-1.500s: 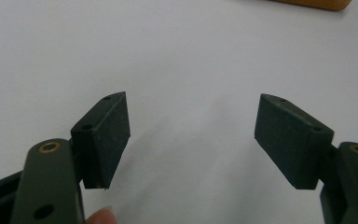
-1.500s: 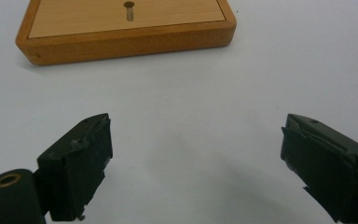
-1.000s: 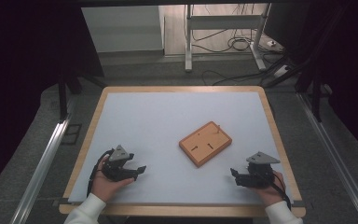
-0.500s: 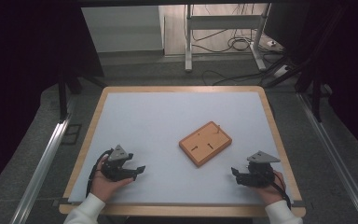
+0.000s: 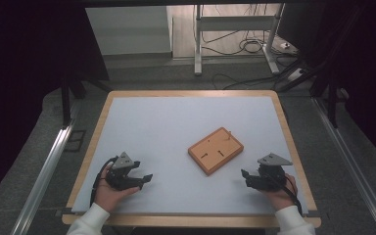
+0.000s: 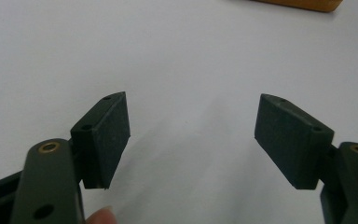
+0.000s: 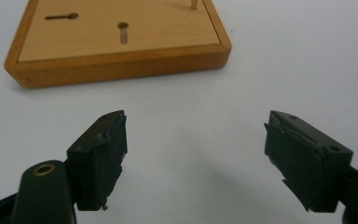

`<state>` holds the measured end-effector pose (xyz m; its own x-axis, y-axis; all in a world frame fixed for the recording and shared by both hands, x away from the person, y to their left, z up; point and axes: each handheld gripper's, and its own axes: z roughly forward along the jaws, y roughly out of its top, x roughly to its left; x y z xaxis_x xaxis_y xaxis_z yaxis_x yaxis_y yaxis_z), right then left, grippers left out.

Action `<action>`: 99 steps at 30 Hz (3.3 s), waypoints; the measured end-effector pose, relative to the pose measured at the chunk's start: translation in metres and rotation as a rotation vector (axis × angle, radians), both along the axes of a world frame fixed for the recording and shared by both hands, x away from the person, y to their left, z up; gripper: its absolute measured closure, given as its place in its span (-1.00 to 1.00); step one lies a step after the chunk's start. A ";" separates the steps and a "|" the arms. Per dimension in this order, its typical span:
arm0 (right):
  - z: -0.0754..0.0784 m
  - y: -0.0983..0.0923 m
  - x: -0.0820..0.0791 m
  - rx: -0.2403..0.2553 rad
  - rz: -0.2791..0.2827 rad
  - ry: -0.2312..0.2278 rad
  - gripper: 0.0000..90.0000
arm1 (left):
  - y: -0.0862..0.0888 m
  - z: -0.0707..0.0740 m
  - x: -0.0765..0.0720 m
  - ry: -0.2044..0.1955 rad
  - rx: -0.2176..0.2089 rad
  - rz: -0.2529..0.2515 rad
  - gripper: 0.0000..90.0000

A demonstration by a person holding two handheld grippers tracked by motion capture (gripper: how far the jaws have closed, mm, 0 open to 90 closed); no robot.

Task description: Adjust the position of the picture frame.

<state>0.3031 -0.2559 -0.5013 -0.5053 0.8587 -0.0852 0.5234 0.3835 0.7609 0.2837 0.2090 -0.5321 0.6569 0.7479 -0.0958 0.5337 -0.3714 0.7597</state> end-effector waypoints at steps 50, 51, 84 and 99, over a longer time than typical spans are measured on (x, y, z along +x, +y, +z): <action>0.010 0.055 0.107 -0.003 0.062 0.010 0.04 | -0.004 -0.004 0.001 0.019 0.030 -0.013 -0.43; 0.010 0.056 0.110 -0.003 0.061 0.011 0.06 | -0.004 -0.004 0.001 0.020 0.030 -0.013 -0.43; -0.010 0.047 0.132 0.161 0.077 0.077 0.88 | -0.004 -0.007 0.004 0.053 0.049 -0.039 -0.44; -0.001 0.058 0.124 0.194 0.147 0.030 0.85 | -0.003 -0.008 0.004 0.053 0.048 -0.039 -0.44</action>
<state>0.4274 -0.1982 -0.5020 -0.6258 0.7747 0.0912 0.4966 0.3055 0.8125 0.2879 0.2064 -0.5396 0.6805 0.7265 -0.0956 0.5569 -0.4280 0.7118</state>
